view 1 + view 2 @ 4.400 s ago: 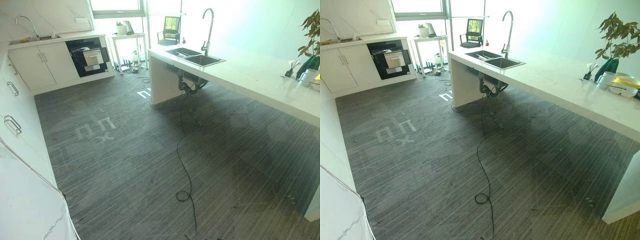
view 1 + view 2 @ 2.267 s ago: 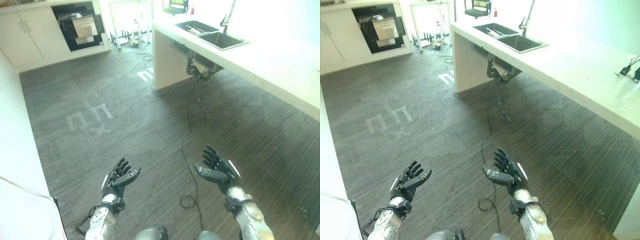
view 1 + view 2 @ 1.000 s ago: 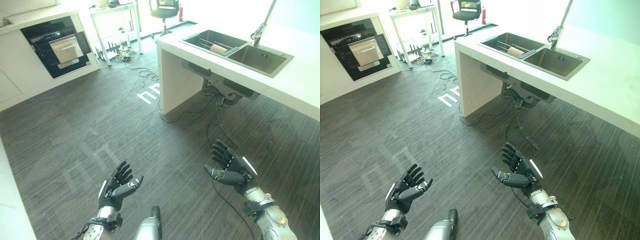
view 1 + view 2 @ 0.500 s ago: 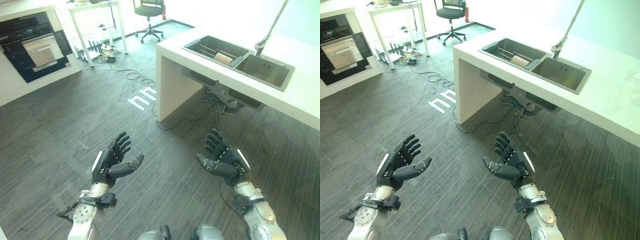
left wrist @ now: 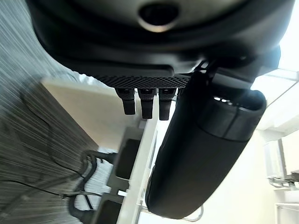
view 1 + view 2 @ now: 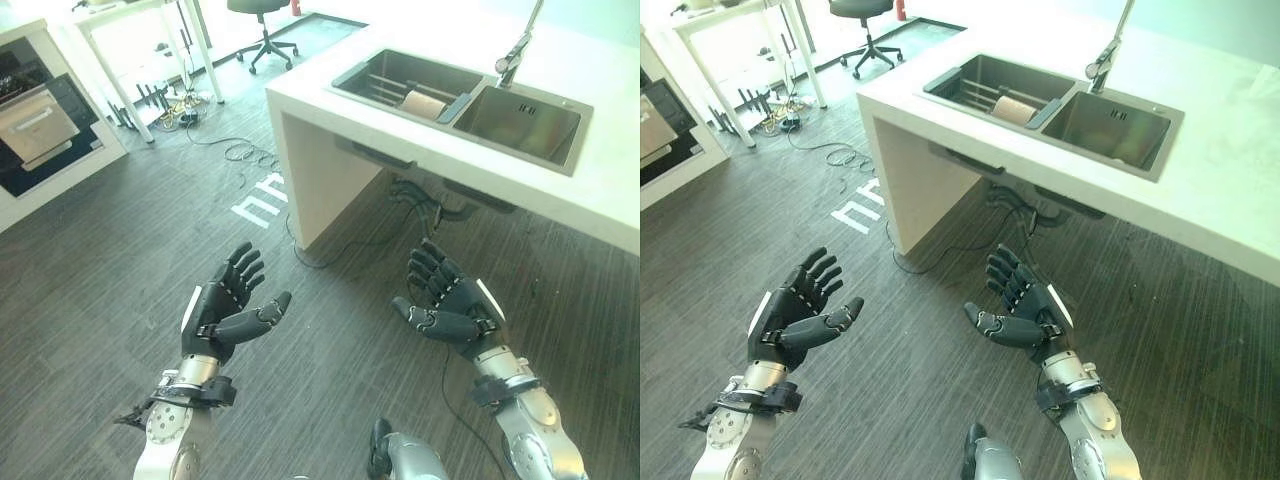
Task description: Place the dishes in the dishwasher.
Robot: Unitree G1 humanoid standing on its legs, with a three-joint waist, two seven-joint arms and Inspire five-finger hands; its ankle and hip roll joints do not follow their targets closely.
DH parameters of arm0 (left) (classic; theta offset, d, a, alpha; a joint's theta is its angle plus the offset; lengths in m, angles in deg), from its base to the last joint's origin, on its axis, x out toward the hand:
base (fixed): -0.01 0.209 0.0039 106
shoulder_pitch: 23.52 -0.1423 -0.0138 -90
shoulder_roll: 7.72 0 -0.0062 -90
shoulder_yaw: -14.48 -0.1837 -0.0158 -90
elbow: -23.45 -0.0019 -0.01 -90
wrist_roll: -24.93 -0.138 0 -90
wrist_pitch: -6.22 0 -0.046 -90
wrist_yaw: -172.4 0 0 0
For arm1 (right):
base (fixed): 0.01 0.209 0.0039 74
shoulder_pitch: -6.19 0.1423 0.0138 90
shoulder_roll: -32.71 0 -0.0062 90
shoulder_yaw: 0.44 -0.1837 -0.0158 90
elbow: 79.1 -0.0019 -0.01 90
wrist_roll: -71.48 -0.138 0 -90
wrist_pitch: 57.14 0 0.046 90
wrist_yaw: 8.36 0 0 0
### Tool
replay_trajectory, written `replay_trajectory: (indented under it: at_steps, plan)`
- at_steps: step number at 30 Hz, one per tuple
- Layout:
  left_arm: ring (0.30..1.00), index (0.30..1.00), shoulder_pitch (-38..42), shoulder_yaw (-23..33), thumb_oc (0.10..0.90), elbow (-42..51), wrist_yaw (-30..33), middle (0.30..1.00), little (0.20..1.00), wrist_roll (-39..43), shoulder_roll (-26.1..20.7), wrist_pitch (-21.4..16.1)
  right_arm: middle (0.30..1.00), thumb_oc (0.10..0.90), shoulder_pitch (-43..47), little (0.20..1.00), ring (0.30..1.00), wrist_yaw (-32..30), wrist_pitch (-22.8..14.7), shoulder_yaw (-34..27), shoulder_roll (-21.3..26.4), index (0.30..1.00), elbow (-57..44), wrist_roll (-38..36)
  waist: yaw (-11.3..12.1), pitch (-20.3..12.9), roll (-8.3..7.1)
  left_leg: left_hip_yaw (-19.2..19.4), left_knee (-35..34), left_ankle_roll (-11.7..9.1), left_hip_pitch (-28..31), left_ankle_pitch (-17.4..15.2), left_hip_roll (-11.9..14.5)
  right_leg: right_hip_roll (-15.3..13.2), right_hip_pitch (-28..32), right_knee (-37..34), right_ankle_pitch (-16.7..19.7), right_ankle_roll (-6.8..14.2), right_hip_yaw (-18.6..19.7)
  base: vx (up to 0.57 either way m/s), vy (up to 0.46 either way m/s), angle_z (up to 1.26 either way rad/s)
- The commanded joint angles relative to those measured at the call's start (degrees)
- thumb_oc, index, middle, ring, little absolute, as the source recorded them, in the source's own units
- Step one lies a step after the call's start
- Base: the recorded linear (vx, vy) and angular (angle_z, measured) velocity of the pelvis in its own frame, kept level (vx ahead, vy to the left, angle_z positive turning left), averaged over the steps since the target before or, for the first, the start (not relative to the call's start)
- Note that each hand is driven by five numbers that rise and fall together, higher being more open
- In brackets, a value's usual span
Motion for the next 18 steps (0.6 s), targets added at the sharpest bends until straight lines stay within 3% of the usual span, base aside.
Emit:
replay_trajectory:
  at_steps: [1, 2, 4, 5, 6, 7, 8, 12, 18]
  plan:
    - [0.9, 0.9, 2.8, 1.8, 0.8, 5.8, -0.5, 0.9, 0.9, 2.2, -0.1, -8.3, 0.9, 0.8, 1.2, 0.9, 0.9, 1.7, -7.0, -3.9, 0.1, 0.9, -5.6, -2.2, 1.0, -3.4, -1.84, 1.1, 13.3, 1.5, -10.3, 11.4, 4.1, -2.8, 3.6, -4.4, -0.7, 7.1, 1.3, 0.17, -0.273, -0.45]
    - [0.9, 0.9, 2.7, 1.8, 0.8, 5.9, -1.1, 0.9, 0.9, 1.4, 0.4, -9.9, 0.9, 0.8, 1.5, 0.9, 0.9, 0.9, -7.6, -3.8, 0.2, 0.9, -4.9, -0.4, 1.5, -2.6, -2.04, 1.3, 17.6, 2.2, -15.0, 11.1, 4.8, -2.7, 5.0, -4.4, -1.2, 6.4, 0.8, 0.16, -0.229, -0.34]
    - [0.9, 0.9, 2.8, 1.9, 0.8, 5.8, -1.0, 0.9, 0.9, 0.6, 0.4, -10.6, 0.9, 0.8, 2.0, 0.9, 0.9, 0.5, -7.9, -3.7, 0.4, 0.9, -4.5, 0.3, 1.9, -2.2, -1.96, 1.0, 17.5, 2.8, -16.5, 10.2, 4.5, -2.7, 5.6, -4.4, -1.3, 6.5, 0.7, 0.15, -0.086, -0.02]
    - [0.9, 0.9, 2.0, 3.1, 0.8, 6.8, -0.3, 0.9, 0.9, 0.8, 0.1, -11.1, 0.9, 0.8, 3.3, 0.9, 0.9, 0.5, -7.5, -3.3, 0.7, 0.9, -4.4, -0.6, 2.7, -1.9, -1.42, 1.6, 8.9, 3.6, -15.4, 9.1, 3.0, -2.0, 6.5, -4.4, -2.2, 7.2, 1.7, 0.3, 0.063, -0.17]
    - [0.9, 0.9, 1.8, 3.9, 0.8, 6.6, -0.2, 0.9, 0.9, 0.8, -0.2, -11.8, 0.9, 0.8, 4.1, 0.9, 0.9, 1.0, -7.7, -3.0, 0.3, 0.9, -4.0, 0.1, 2.9, -2.2, -0.6, 2.2, -1.4, 3.1, -13.1, 10.6, 2.9, -1.1, 6.8, -4.4, -3.0, 7.8, 3.0, 0.4, 0.166, -0.76]
    - [0.9, 0.9, 2.0, 3.7, 0.8, 6.6, 0.7, 0.9, 0.9, 0.3, -0.4, -11.9, 0.9, 0.8, 4.0, 0.9, 0.9, 1.4, -7.7, -2.9, 0.1, 0.9, -4.3, 1.4, 2.6, -2.5, 1.91, 0.9, -2.0, 2.0, -17.2, 8.0, 5.6, 0.6, 7.4, -4.4, -4.0, 8.3, 2.5, 0.37, 0.231, -0.76]
    - [0.9, 0.9, 2.6, 3.2, 0.8, 6.4, 0.6, 0.9, 0.9, 0.8, -0.3, -12.1, 0.9, 0.8, 3.3, 0.9, 0.9, 1.7, -7.8, -3.3, 0.4, 0.9, -4.9, 1.5, 2.3, -2.8, 3.12, 0.5, -2.0, 0.8, -21.5, 7.2, 8.0, 1.6, 8.5, -4.4, -5.5, 8.3, 1.9, 0.24, 0.185, -0.58]
    - [0.9, 0.9, 2.9, 2.7, 0.8, 6.3, 0.8, 0.9, 0.9, 0.3, 0.1, -14.1, 0.9, 0.8, 3.8, 0.9, 0.9, 1.8, -7.9, -3.2, 1.6, 0.9, -5.5, 1.0, 3.0, -3.1, 3.85, -2.2, -2.0, 0.0, -25.1, 9.5, 8.7, 3.1, 10.7, -4.4, -7.7, 7.7, 2.6, 0.21, 0.135, -0.12]
    - [0.9, 0.9, 5.5, 3.1, 0.8, 6.4, 3.3, 0.9, 0.9, -1.5, -0.7, -14.6, 0.9, 0.8, 4.8, 0.9, 0.9, -0.4, -9.3, -4.0, 2.4, 0.9, -7.4, 2.8, 3.6, -4.1, 2.93, -1.1, -2.0, 2.6, -23.5, 5.2, 7.2, 0.7, 14.6, -4.4, -8.4, 9.4, 1.9, 0.29, 0.287, -0.2]
